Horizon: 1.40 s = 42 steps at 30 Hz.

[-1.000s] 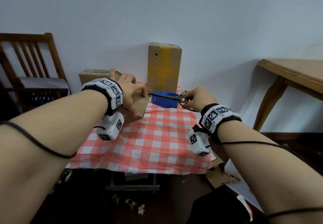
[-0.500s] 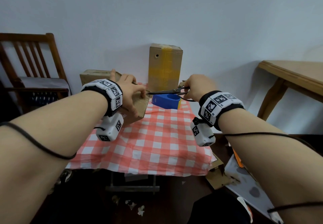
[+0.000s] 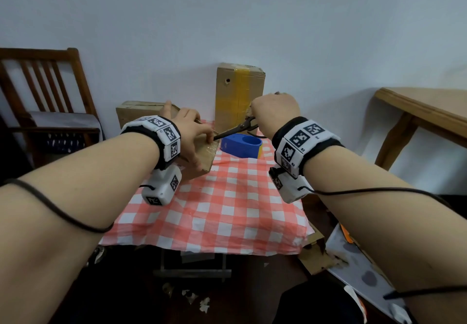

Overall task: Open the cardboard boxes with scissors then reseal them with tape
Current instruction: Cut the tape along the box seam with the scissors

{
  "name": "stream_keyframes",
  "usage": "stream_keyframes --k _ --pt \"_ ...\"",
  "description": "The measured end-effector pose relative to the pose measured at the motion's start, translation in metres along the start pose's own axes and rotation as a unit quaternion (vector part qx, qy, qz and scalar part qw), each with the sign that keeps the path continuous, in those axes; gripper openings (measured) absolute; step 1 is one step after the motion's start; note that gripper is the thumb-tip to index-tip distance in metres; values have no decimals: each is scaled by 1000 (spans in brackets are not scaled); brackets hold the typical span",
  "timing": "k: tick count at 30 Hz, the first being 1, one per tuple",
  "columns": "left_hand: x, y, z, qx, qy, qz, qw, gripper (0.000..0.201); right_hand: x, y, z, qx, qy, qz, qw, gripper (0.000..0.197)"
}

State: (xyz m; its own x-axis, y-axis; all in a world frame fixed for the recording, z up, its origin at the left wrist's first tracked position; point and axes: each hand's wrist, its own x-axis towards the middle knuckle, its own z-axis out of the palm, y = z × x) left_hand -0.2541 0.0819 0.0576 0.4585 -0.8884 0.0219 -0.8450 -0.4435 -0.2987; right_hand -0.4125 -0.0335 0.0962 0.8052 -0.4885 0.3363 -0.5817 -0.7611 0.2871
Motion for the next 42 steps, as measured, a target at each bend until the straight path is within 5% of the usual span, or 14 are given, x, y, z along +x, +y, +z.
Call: stream_keyframes --k 5,9,14,19,23,31,38,42 --pt "-5 -9 0 -33 1 -6 999 71 5 17 22 133 -60 70 987 6" --pt "-8 -14 2 -51 2 -2 999 71 -1 29 48 249 -138 98 954 33" --pt "-7 -17 3 -58 9 6 998 72 -15 31 66 386 -164 109 901 31" --pt "-7 -21 6 -62 26 1 998 95 -12 33 68 402 -133 115 899 33" --pt "-8 -20 5 -34 16 1 999 126 -4 33 55 329 -110 95 933 28" --pt "-7 -16 3 -14 2 20 1000 122 -4 14 4 69 -28 39 996 11" --pt "-9 0 -4 42 -19 60 997 117 -6 -10 -37 -97 24 -60 993 18" --pt "-10 9 -2 128 -29 88 987 132 -6 -16 -37 -130 25 -76 988 36"
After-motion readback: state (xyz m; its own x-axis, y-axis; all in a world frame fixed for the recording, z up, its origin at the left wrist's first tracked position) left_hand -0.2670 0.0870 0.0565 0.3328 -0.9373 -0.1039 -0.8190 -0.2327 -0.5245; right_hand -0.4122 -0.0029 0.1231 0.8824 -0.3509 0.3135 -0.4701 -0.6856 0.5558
